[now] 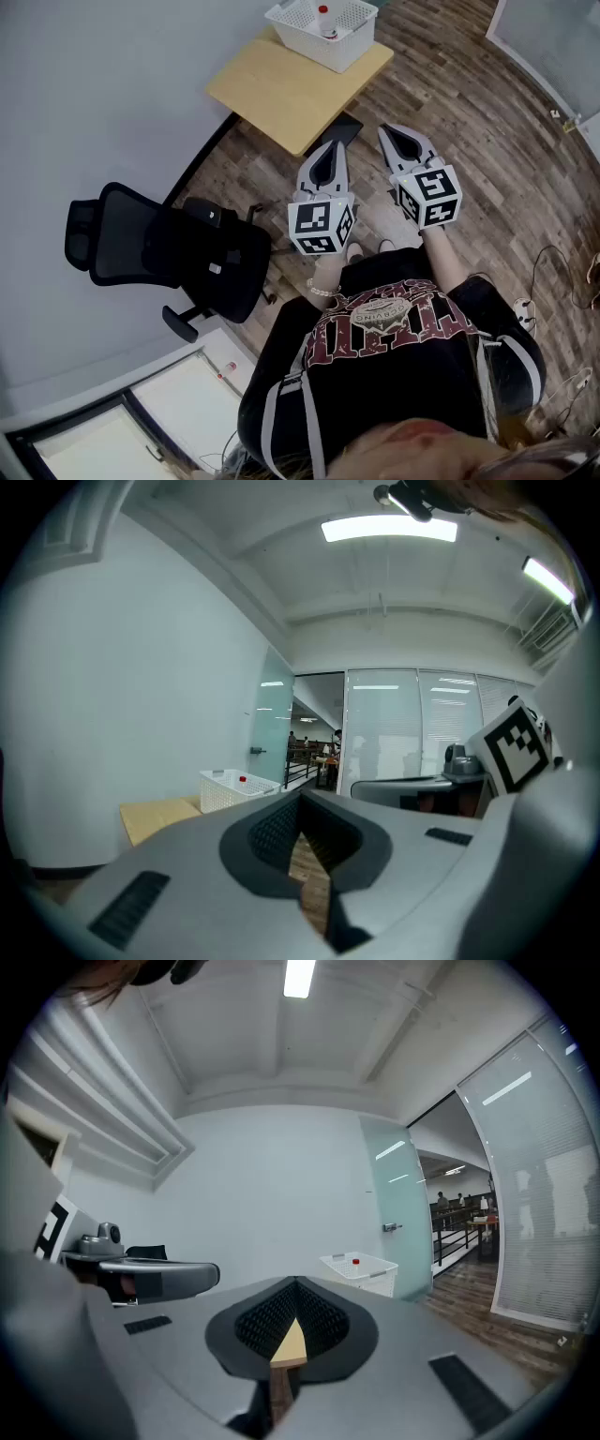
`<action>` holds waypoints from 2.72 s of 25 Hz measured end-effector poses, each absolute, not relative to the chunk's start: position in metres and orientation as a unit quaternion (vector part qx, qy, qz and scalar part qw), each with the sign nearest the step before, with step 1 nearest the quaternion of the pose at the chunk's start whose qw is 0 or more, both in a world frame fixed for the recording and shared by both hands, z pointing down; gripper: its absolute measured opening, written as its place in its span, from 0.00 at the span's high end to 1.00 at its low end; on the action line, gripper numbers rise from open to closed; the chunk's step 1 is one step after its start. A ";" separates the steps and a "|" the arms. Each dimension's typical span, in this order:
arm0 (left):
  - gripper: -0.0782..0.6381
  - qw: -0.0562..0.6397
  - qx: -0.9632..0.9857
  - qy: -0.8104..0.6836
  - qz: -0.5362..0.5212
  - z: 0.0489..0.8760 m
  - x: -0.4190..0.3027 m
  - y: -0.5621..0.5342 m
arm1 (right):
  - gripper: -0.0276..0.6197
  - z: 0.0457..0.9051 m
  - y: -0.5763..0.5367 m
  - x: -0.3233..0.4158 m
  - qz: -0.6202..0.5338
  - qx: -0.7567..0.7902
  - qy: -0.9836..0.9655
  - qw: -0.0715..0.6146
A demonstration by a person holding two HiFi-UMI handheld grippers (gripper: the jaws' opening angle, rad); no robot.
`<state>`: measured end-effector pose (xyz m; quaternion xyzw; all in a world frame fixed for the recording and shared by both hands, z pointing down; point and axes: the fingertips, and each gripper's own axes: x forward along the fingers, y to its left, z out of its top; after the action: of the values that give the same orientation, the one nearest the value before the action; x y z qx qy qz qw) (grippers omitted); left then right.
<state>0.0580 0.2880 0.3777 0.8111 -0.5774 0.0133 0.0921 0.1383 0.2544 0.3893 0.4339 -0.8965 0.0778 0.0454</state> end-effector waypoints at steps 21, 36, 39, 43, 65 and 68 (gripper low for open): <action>0.82 0.102 0.790 -0.604 0.009 0.386 0.081 0.286 | 0.93 0.394 0.247 0.166 0.077 0.413 -0.906 0.047; 0.82 0.101 0.799 -0.593 0.003 0.385 0.058 0.232 | 0.93 0.391 0.200 0.146 0.073 0.426 -0.900 0.045; 0.82 0.101 0.803 -0.587 0.004 0.386 0.053 0.217 | 0.93 0.392 0.187 0.138 0.074 0.429 -0.899 0.046; 0.82 0.104 0.808 -0.579 0.005 0.389 0.043 0.198 | 0.93 0.396 0.170 0.127 0.076 0.435 -0.896 0.048; 0.82 0.114 0.829 -0.547 0.004 0.398 -0.009 0.119 | 0.93 0.403 0.094 0.072 0.073 0.461 -0.883 0.057; 0.82 0.115 0.833 -0.541 0.006 0.399 -0.015 0.114 | 0.93 0.404 0.090 0.064 0.072 0.465 -0.881 0.057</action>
<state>-0.0150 0.1138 0.3995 0.8331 -0.5411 0.0059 0.1150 0.0640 0.0895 0.4041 0.4646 -0.8807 0.0725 0.0574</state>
